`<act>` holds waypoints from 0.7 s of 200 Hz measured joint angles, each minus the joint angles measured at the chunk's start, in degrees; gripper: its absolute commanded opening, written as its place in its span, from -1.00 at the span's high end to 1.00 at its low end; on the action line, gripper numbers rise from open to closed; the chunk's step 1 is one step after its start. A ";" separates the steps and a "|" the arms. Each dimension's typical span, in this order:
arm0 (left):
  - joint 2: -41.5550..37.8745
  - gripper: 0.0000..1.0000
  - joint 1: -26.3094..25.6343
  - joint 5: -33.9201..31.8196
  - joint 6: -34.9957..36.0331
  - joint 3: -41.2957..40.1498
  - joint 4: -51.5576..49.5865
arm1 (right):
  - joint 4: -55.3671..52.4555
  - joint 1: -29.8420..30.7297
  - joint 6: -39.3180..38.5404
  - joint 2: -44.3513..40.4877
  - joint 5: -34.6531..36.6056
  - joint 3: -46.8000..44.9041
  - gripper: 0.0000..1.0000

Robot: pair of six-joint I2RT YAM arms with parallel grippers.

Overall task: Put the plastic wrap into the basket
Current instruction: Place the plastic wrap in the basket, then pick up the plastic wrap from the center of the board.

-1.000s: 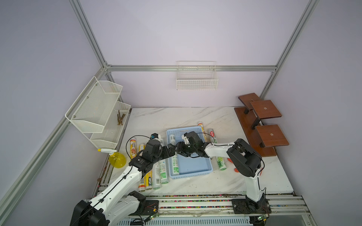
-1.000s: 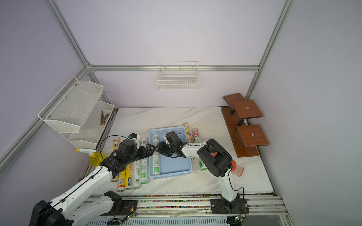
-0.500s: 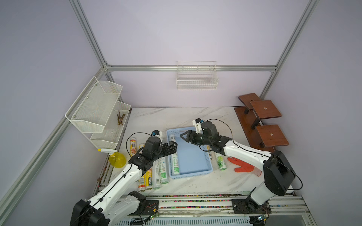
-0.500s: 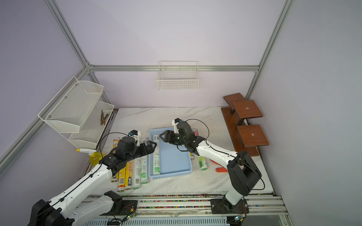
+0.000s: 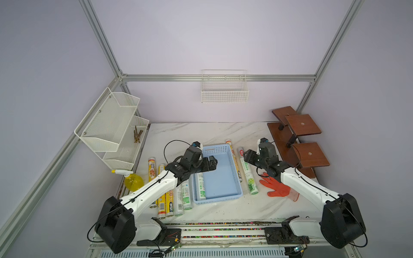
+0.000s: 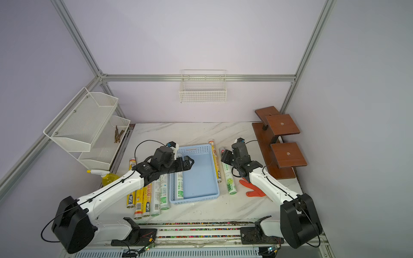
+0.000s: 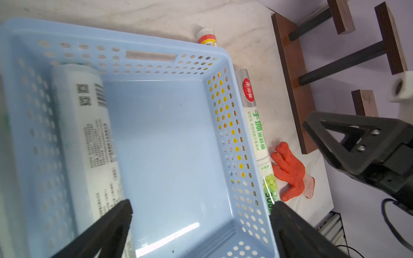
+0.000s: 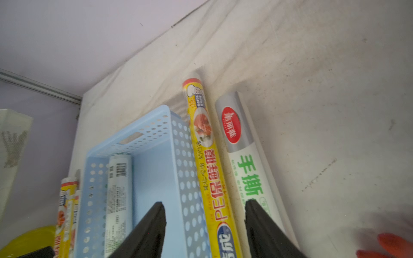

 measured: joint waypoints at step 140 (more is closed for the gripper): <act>15.74 -1.00 -9.18 -2.60 0.11 12.92 -3.72 | -15.34 -0.76 -12.31 18.16 0.13 9.20 -0.23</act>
